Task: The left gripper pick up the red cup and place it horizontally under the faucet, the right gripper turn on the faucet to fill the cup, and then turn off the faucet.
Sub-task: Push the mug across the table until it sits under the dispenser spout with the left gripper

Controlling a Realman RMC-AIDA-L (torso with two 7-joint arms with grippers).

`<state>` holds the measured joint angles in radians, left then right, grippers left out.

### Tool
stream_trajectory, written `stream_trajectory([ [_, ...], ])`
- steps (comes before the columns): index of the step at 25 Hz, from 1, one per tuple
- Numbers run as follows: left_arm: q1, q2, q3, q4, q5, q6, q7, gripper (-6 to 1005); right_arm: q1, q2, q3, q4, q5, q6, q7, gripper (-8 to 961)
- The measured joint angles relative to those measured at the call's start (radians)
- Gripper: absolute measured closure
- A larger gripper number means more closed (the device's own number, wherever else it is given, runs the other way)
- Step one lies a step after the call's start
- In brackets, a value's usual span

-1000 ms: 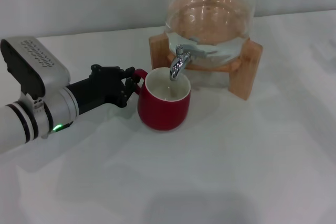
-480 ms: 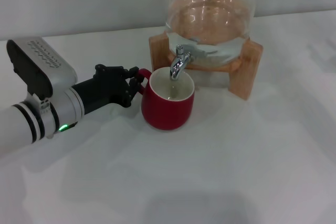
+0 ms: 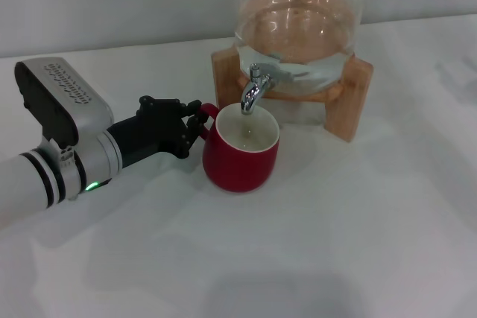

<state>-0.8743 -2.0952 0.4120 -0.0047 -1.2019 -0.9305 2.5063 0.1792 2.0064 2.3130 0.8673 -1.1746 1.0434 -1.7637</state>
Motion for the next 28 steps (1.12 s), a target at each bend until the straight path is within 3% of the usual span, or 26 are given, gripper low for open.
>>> stream_trajectory([
  [28,-0.004,0.000,-0.006,0.003,-0.007,0.045,0.052,881,0.002,0.000,0.000,0.001,0.003,0.003,-0.002,321],
])
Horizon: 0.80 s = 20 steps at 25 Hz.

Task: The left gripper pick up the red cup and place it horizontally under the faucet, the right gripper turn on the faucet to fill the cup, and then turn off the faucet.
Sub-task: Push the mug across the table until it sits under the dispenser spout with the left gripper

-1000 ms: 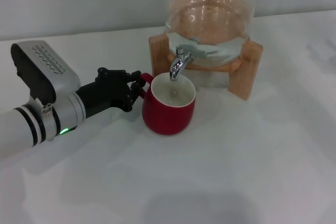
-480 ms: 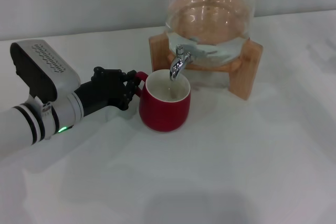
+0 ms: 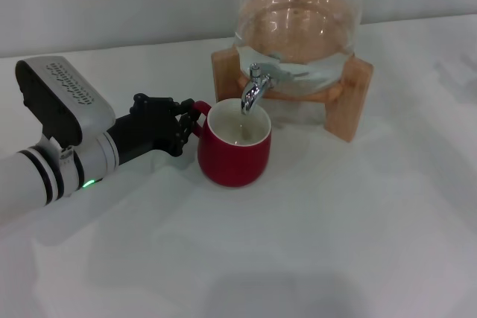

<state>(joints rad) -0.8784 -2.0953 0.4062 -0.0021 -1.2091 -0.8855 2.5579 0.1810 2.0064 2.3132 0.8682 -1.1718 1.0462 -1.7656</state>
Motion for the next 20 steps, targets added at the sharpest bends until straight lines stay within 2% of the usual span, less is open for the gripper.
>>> stream_trajectory([
  [20,0.000,0.000,0.001,-0.002,-0.002,-0.011,0.001,864,-0.002,0.000,0.001,0.000,0.000,0.002,0.000,321],
])
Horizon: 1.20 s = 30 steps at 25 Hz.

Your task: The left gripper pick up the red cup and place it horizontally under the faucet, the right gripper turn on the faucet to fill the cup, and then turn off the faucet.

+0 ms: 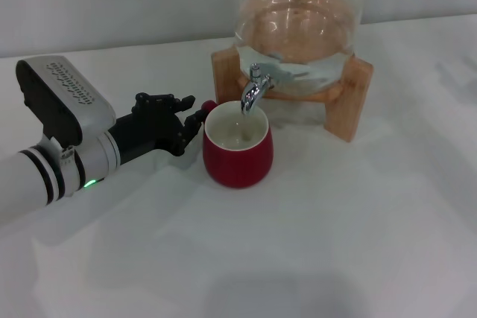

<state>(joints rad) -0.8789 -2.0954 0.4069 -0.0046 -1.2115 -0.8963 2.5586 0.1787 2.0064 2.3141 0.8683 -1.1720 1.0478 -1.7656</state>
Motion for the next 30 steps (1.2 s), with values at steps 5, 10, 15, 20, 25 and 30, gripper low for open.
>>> stream_trajectory([
  [5,0.001,0.000,-0.001,0.000,0.000,-0.009,0.000,765,-0.002,0.000,0.005,0.000,0.000,0.006,0.000,321],
  [10,0.006,0.000,-0.002,0.003,0.000,-0.032,0.000,721,-0.005,0.000,0.006,0.000,0.000,0.007,0.000,321],
  [15,0.016,0.000,-0.001,0.002,0.000,-0.038,0.002,697,-0.006,0.000,0.007,0.000,0.000,0.008,0.002,321],
  [20,0.053,0.001,-0.002,0.006,0.001,-0.085,0.001,673,-0.007,0.000,0.008,0.000,0.003,0.008,0.001,321],
  [25,0.082,0.005,-0.002,0.012,0.001,-0.129,0.000,649,-0.006,-0.001,0.008,0.000,0.010,0.007,0.001,321],
  [30,0.133,0.007,-0.004,0.055,-0.034,-0.209,-0.027,625,-0.008,-0.002,0.008,0.000,0.011,0.004,0.002,321],
])
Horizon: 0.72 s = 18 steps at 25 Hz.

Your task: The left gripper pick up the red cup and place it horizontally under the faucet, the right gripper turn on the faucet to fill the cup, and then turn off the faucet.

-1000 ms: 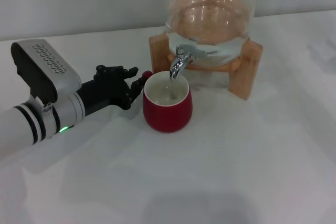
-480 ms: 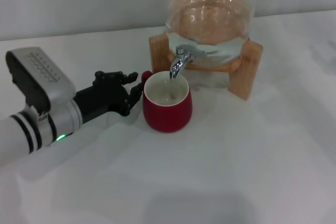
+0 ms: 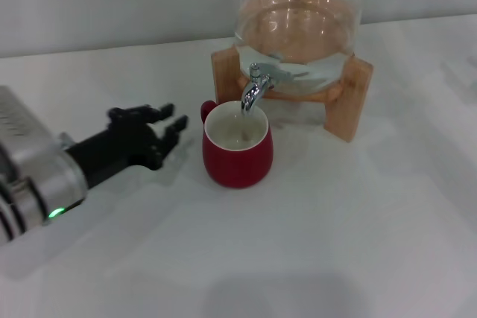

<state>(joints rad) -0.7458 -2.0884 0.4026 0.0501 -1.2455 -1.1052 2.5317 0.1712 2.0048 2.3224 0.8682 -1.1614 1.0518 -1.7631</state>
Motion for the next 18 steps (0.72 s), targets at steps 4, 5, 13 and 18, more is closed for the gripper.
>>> stream_trajectory([
  [4,0.070,0.001,0.000,0.076,-0.064,-0.132,-0.052,606,0.000,0.000,0.008,0.001,0.000,0.000,0.003,321],
  [5,0.082,0.001,0.000,0.089,-0.073,-0.152,-0.063,602,0.000,0.000,0.011,0.001,0.000,0.000,0.003,321],
  [13,0.194,0.005,0.002,0.208,-0.172,-0.273,-0.212,523,0.002,-0.001,0.012,0.001,0.000,-0.003,0.002,321],
  [18,0.288,0.006,0.001,0.284,-0.251,-0.332,-0.318,326,0.000,-0.001,0.012,0.002,0.000,-0.003,0.001,321],
])
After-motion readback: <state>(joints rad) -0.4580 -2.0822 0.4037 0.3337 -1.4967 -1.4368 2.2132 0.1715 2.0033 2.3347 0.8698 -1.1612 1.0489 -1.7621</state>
